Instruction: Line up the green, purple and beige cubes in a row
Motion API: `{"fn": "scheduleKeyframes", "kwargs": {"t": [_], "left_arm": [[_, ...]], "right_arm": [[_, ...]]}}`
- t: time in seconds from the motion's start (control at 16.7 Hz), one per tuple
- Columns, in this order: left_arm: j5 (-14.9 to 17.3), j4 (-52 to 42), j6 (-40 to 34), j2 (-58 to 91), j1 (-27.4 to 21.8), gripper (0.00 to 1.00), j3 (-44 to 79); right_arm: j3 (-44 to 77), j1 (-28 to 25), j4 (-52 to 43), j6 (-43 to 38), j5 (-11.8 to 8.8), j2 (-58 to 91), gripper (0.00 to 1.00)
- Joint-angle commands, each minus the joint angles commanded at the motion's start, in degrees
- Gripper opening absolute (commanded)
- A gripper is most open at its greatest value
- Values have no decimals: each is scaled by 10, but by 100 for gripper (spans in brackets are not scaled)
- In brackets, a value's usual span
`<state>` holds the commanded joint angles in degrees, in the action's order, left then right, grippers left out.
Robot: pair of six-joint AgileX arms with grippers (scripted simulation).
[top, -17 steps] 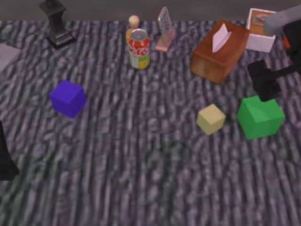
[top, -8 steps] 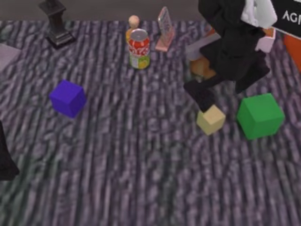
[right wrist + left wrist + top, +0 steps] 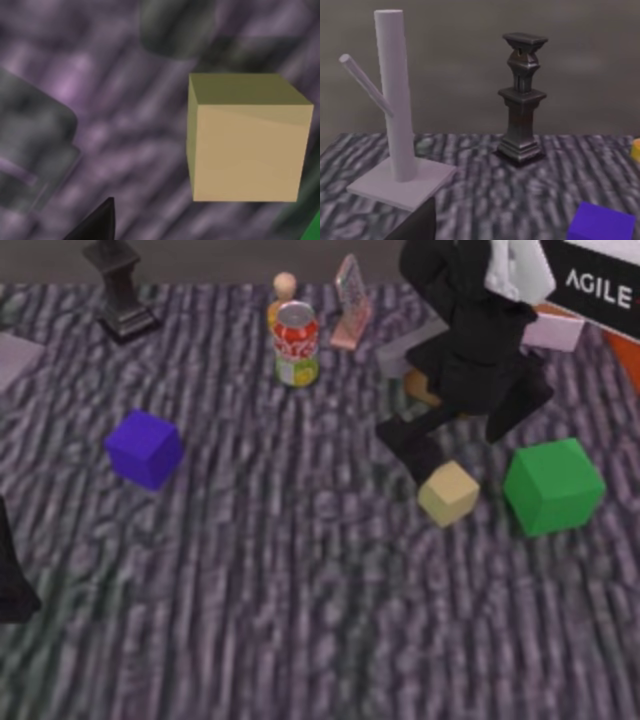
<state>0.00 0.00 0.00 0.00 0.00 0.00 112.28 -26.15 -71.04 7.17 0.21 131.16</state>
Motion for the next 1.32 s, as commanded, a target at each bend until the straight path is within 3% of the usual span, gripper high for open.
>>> {"fn": "scheduleKeyframes", "kwargs": {"t": [0.18, 0.54, 0.84, 1.32], "left_arm": [[0, 0, 0, 0, 0, 100, 0], [0, 0, 0, 0, 0, 100, 0], [0, 0, 0, 0, 0, 100, 0], [0, 0, 0, 0, 0, 100, 0]], "right_arm": [[-19, -2, 23, 1, 0, 7, 100], [-106, -4, 157, -1, 1, 49, 100], [-116, -4, 169, -1, 1, 55, 100], [-116, -4, 169, -1, 1, 55, 40]]}}
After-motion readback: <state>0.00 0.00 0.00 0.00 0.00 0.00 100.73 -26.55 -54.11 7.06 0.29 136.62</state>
